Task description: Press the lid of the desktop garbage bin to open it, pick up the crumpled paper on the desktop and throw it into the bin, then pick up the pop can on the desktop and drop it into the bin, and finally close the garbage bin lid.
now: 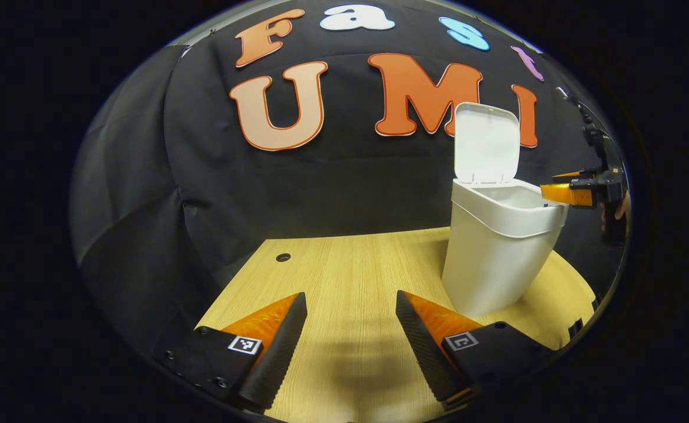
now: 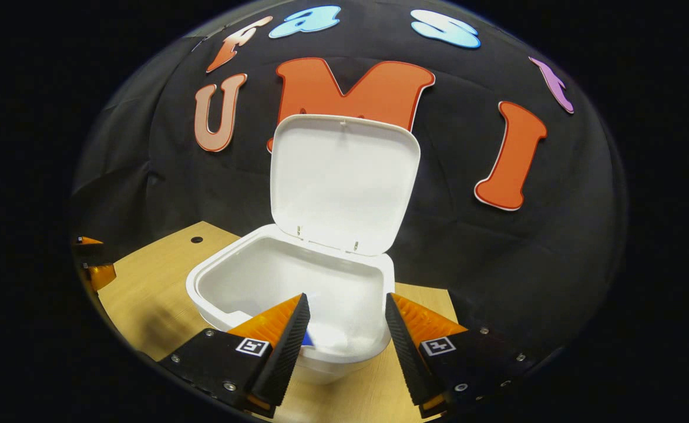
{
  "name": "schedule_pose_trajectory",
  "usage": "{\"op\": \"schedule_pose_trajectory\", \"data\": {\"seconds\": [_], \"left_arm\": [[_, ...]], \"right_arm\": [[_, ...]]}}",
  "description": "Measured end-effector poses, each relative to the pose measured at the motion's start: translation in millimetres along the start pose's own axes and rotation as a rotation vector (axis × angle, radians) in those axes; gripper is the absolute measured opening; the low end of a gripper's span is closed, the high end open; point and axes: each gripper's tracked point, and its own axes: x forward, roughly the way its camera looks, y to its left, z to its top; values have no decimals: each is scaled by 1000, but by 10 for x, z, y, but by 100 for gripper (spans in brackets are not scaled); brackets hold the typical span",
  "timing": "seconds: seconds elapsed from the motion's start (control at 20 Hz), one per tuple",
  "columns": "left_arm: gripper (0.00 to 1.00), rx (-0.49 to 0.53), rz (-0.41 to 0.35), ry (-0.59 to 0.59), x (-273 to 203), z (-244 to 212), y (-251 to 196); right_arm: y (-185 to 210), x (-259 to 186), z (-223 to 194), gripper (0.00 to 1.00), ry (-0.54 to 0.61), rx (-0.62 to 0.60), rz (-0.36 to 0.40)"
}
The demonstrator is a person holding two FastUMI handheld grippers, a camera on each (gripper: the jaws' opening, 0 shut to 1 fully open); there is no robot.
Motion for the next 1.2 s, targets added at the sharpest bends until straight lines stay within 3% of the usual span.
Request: {"op": "schedule_pose_trajectory", "data": {"seconds": [0.45, 1.2], "left_arm": [[97, -8, 15, 22, 44, -128, 33], [98, 7, 35, 30, -13, -288, 125]], "right_arm": [[-82, 0, 587, 78, -70, -50, -30], [-288, 226, 1811, 78, -235, -22, -68]]}}
